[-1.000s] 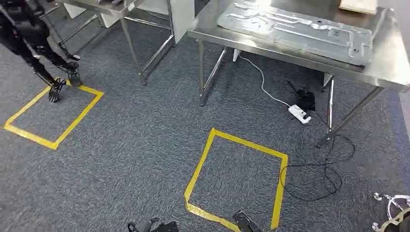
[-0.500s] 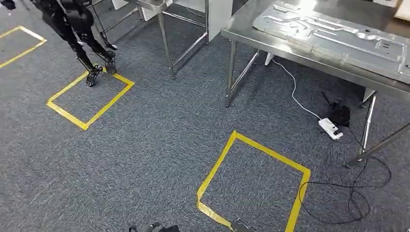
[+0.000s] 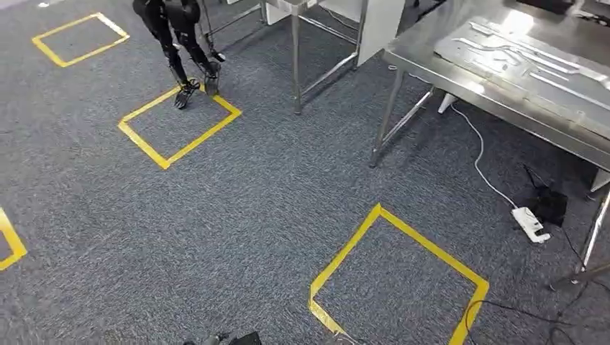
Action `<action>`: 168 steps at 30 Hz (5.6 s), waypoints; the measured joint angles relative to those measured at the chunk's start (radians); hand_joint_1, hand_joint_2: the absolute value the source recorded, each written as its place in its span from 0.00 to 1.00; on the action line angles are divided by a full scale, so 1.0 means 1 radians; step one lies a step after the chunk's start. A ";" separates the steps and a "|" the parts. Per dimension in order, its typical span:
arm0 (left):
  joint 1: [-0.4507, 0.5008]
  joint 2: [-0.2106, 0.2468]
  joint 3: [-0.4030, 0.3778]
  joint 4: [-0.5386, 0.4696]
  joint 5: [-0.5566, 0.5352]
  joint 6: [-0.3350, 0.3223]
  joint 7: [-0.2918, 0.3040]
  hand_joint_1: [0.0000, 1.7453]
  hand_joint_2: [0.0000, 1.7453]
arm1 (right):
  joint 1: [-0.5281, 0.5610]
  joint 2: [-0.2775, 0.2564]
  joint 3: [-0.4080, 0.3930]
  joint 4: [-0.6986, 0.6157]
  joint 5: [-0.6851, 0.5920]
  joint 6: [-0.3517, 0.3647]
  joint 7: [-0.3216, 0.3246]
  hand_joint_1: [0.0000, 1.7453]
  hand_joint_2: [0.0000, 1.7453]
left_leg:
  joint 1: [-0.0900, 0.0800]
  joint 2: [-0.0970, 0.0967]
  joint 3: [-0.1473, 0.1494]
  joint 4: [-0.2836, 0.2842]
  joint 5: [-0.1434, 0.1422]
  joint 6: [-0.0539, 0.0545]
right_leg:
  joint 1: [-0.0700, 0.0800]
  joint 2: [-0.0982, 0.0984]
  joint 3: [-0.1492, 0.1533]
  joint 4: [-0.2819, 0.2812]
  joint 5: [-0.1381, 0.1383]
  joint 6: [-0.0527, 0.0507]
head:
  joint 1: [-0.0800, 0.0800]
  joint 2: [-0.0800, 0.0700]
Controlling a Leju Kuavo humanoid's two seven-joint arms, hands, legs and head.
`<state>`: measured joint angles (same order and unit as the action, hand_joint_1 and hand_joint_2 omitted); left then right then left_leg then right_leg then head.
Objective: Take the parts from the cabinet and place them on the table.
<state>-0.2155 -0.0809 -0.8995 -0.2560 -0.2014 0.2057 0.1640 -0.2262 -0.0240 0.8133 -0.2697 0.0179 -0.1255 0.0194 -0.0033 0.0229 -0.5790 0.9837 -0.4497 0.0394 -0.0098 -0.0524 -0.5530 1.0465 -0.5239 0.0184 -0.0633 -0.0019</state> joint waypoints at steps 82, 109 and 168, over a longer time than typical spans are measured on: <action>-0.051 0.014 -0.032 0.000 -0.126 -0.167 -0.042 0.00 0.00 | 0.027 0.008 0.021 0.018 0.010 -0.052 0.009 0.00 0.00 | 0.006 -0.039 -0.166 0.303 -0.125 -0.053 | -0.007 0.031 -0.021 -0.011 0.045 -0.043 | -0.009 0.000; -0.041 0.015 -0.032 0.001 -0.127 -0.203 -0.037 0.00 0.00 | 0.021 0.007 0.031 0.019 0.010 -0.052 0.017 0.00 0.00 | -0.001 -0.095 -0.041 0.062 -0.016 -0.044 | -0.016 0.087 -0.037 -0.007 0.066 -0.032 | -0.001 0.000; -0.042 0.015 -0.032 0.001 -0.142 -0.211 -0.025 0.00 0.00 | 0.026 0.010 0.032 0.019 0.018 -0.055 0.014 0.00 0.00 | 0.014 -0.188 -0.042 0.033 0.022 -0.036 | -0.010 0.121 -0.023 -0.001 0.051 -0.009 | 0.010 0.000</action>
<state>-0.2576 -0.0656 -0.9316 -0.2552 -0.3437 -0.0057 0.1392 -0.2005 -0.0137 0.8454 -0.2506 0.0359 -0.1804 0.0332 0.0111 -0.1651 -0.6212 1.0167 -0.4272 0.0031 -0.0194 0.0682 -0.5762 1.0459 -0.4729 0.0092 -0.0534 -0.0019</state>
